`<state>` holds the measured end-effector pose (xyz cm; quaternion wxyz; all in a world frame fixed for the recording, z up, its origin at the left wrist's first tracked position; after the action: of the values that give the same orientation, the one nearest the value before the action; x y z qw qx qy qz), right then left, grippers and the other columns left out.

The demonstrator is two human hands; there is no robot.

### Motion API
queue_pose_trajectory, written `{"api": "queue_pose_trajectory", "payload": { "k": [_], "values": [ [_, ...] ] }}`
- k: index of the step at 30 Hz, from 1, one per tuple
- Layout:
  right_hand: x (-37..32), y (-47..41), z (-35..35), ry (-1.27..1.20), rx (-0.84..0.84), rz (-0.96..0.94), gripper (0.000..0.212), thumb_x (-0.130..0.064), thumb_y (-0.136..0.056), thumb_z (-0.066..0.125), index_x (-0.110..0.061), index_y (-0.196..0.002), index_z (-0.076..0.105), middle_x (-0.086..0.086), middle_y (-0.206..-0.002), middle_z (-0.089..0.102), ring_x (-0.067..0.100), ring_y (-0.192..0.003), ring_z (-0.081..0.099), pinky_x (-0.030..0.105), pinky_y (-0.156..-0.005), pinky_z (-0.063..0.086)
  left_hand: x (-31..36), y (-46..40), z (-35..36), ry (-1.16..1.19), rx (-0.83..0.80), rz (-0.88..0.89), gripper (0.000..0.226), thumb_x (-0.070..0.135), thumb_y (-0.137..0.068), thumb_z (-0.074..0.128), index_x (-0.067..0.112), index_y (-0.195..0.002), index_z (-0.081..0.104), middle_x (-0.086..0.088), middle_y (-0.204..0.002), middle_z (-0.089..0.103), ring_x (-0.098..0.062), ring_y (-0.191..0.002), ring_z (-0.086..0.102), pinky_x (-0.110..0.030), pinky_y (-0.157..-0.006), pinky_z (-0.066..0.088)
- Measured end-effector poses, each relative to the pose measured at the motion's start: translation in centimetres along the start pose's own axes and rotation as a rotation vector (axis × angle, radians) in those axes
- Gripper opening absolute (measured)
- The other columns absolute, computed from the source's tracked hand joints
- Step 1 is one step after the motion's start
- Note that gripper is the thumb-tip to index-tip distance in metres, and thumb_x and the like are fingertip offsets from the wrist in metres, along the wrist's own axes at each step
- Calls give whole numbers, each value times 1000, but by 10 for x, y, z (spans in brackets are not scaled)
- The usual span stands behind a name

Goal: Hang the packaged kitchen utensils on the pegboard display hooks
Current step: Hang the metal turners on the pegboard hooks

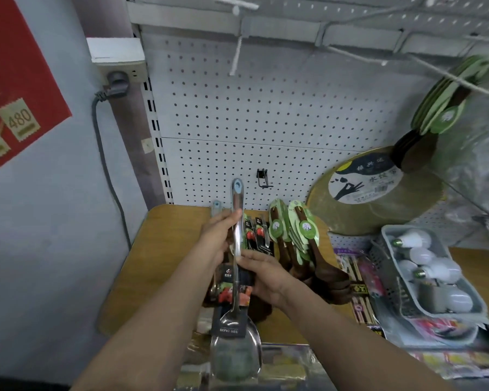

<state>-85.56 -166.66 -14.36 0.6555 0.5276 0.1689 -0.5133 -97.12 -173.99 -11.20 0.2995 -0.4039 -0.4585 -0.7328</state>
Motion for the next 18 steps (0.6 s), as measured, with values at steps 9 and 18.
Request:
{"api": "queue_pose_trajectory", "payload": {
  "k": [9, 18],
  "values": [
    [-9, 125, -124, -55, 112, -169, 26, -17, -82, 80, -7, -105, 74, 14, -95, 76, 25, -83, 72, 43, -81, 60, -43, 80, 149, 77, 6, 107, 32, 30, -82, 82, 10, -104, 71, -10, -105, 75, -26, -100, 70, -44, -95, 56],
    [8, 270, -287, -124, 312, -275, 14, -20, -85, 79, -13, -96, 75, 12, -91, 75, 21, -73, 70, 34, -62, 58, -132, 169, 338, 51, -145, 93, 13, 26, -91, 74, 16, -94, 66, -2, -76, 68, -15, -61, 64, -27, -55, 54]
  ]
}}
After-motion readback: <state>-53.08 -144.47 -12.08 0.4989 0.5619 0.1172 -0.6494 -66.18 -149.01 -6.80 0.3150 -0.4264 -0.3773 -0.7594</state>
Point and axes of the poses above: each hand's wrist, its own y-axis away from the middle knuckle, its own z-axis out of the palm, x = y × z, the point moved 6 cm from there along -y, towards the middle knuckle
